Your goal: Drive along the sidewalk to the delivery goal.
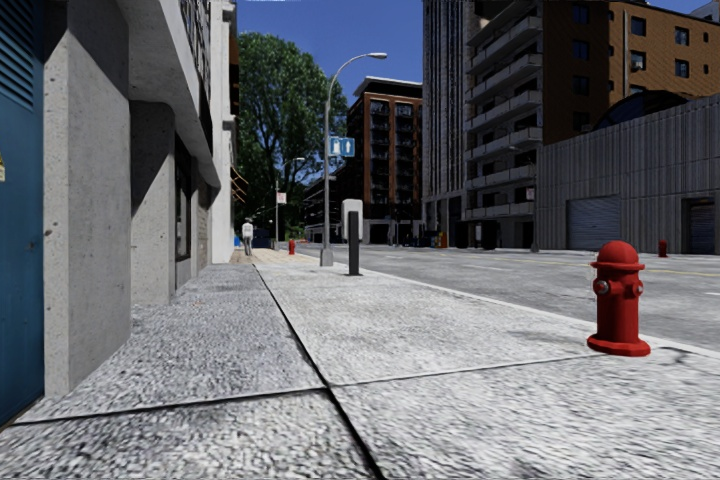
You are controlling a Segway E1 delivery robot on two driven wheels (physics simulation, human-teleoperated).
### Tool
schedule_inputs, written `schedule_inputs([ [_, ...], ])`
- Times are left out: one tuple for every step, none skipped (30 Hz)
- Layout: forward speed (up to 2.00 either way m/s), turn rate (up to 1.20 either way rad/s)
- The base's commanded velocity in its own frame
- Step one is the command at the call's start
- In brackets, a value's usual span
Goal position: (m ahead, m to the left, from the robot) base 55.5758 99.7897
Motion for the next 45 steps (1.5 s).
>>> schedule_inputs([
  [2.0, 0.35],
  [2.0, 0.35],
  [2.0, 0.35],
  [2.0, 0.35],
  [2.0, 0.35],
  [2.0, 0.35],
  [2.0, 0.35],
  [2.0, 0.35],
  [2.0, 0.35],
  [2.0, 0.35],
  [2.0, 0.35],
  [2.0, 0.35],
  [2.0, 0.35],
  [2.0, 0.35],
  [2.0, 0.35],
  [2.0, 0.35],
  [2.0, 0.35],
  [2.0, 0.35],
  [2.0, 0.35],
  [2.0, 0.35],
  [2.0, 0.35],
  [2.0, 0.35],
  [2.0, 0.35],
  [2.0, 0.35],
  [2.0, 0.35],
  [2.0, 0.35],
  [2.0, 0.35],
  [2.0, 0.35],
  [2.0, 0.35],
  [2.0, 0.35],
  [2.0, 0.35],
  [2.0, 0.35],
  [2.0, 0.35],
  [2.0, 0.35],
  [2.0, 0.35],
  [2.0, 0.34],
  [2.0, 0.25],
  [2.0, 0.24],
  [2.0, 0.5],
  [2.0, 0.5],
  [2.0, 0.57],
  [2.0, 0.49],
  [2.0, 0.31],
  [2.0, 0.0],
  [2.0, 0.0],
])
